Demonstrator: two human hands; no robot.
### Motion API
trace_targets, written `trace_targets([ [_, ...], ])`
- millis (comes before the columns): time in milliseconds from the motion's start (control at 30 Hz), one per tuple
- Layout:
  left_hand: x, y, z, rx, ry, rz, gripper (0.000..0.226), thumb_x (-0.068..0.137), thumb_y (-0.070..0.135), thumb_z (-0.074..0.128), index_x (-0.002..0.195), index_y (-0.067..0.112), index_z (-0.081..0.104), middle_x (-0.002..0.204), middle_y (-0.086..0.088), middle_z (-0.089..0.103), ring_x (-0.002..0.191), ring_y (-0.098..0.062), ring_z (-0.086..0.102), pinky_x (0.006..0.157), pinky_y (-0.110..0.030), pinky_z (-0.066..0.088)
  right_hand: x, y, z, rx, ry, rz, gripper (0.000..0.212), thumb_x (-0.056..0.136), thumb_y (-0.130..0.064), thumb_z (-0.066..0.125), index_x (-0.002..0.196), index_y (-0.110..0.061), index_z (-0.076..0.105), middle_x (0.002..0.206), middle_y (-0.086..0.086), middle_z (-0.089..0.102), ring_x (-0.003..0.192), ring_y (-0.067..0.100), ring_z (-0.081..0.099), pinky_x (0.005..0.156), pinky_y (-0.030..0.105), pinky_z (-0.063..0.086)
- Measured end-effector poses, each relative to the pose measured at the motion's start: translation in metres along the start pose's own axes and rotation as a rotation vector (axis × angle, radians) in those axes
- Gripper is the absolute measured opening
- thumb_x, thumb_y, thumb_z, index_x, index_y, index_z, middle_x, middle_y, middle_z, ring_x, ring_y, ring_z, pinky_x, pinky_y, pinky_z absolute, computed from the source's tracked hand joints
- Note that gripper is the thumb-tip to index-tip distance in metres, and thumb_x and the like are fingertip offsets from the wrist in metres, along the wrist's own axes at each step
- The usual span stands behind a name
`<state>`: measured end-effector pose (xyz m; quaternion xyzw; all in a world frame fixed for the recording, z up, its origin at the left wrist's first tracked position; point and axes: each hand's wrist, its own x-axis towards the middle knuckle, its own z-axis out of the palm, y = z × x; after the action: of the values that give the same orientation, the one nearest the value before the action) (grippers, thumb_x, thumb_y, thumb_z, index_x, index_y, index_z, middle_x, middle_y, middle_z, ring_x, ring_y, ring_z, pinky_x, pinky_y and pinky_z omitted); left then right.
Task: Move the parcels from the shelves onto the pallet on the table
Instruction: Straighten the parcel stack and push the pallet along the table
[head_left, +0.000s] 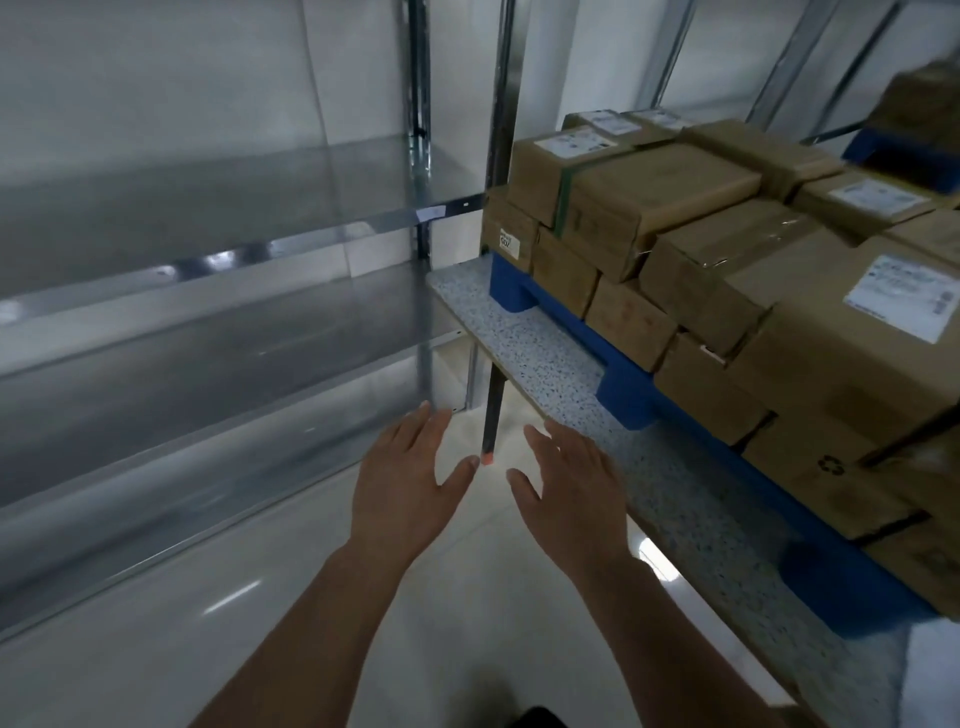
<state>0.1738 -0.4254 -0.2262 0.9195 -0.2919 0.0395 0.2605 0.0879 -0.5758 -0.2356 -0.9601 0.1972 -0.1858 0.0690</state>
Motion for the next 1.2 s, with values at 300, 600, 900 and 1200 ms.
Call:
trace_targets([
  [300, 0.104, -0.011, 0.031, -0.065, -0.148, 0.072, 0.084, 0.075, 0.069, 0.028, 0.144, 0.022, 0.035, 0.151, -0.004, 0.031, 0.138, -0.023, 0.030, 0.110, -0.030, 0.022, 0.074, 0.021, 0.045, 0.023, 0.159, 0.062, 0.041, 0.080, -0.036, 0.063, 0.113, -0.012, 0.067, 0.114, 0.014, 0.067, 0.100, 0.031, 0.067, 0.083, 0.045, 0.052],
  [600, 0.232, -0.008, 0.045, -0.142, -0.208, 0.177, 0.062, 0.091, 0.041, 0.054, 0.146, 0.022, 0.031, 0.154, -0.002, 0.026, 0.140, -0.020, 0.024, 0.114, -0.034, 0.021, 0.170, 0.046, 0.063, 0.002, 0.185, 0.193, 0.047, 0.069, -0.028, 0.080, 0.111, -0.011, 0.067, 0.111, 0.012, 0.068, 0.096, 0.030, 0.067, 0.079, 0.042, 0.053],
  [900, 0.342, -0.043, 0.055, -0.266, -0.302, 0.248, 0.063, 0.091, 0.037, 0.055, 0.146, 0.017, 0.030, 0.151, -0.005, 0.032, 0.137, -0.022, 0.030, 0.112, -0.041, 0.026, 0.235, 0.032, 0.077, -0.088, 0.134, 0.337, 0.043, 0.070, -0.027, 0.079, 0.108, -0.011, 0.066, 0.104, 0.010, 0.068, 0.089, 0.030, 0.066, 0.067, 0.037, 0.054],
  [1200, 0.470, -0.070, 0.035, -0.367, -0.308, 0.369, 0.065, 0.087, 0.051, 0.055, 0.143, 0.026, 0.035, 0.146, -0.003, 0.040, 0.132, -0.024, 0.038, 0.105, -0.046, 0.036, 0.303, -0.003, 0.070, -0.201, 0.264, 0.502, 0.023, 0.071, -0.019, 0.074, 0.087, -0.004, 0.067, 0.090, 0.015, 0.065, 0.070, 0.034, 0.062, 0.049, 0.029, 0.041],
])
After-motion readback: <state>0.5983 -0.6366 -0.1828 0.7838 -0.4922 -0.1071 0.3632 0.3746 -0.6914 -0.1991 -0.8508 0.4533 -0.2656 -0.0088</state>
